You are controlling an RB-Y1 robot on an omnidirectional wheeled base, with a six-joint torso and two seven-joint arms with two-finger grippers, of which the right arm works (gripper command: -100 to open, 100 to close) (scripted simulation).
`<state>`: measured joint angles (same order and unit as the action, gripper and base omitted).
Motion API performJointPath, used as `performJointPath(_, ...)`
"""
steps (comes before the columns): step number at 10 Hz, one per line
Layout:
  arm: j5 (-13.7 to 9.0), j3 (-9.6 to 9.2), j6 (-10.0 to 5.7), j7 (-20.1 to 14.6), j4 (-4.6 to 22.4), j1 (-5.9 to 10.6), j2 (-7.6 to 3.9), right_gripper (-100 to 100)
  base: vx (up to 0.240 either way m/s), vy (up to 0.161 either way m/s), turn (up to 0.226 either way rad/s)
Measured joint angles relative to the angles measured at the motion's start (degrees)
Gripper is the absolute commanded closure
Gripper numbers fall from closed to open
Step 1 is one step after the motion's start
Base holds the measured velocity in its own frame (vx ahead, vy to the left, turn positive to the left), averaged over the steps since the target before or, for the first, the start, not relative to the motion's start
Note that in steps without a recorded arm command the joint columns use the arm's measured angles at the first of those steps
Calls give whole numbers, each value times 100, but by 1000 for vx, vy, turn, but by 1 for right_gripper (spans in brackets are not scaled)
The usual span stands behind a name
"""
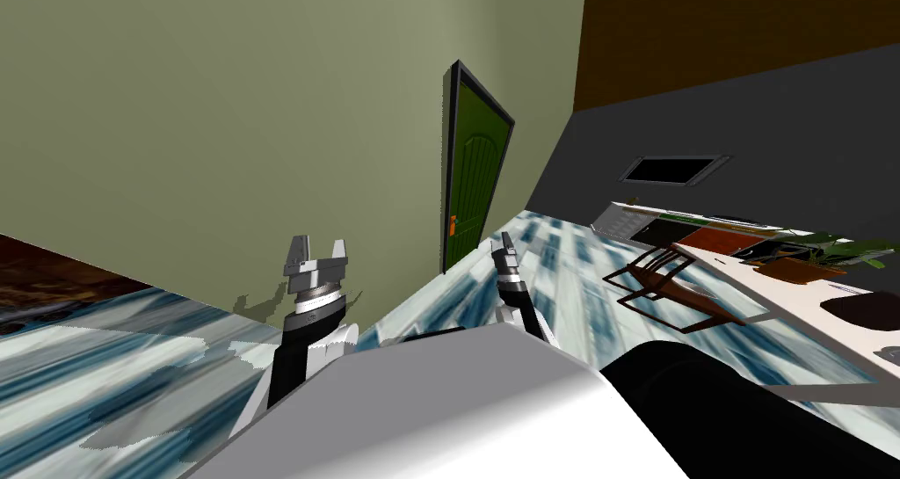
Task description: Pull the door open
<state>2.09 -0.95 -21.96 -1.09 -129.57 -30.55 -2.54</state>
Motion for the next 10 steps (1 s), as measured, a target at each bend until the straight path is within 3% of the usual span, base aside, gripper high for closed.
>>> performJointPath(10, 741, 24, -240, 947, 1101, 393, -386, -100, 105, -54, 65)
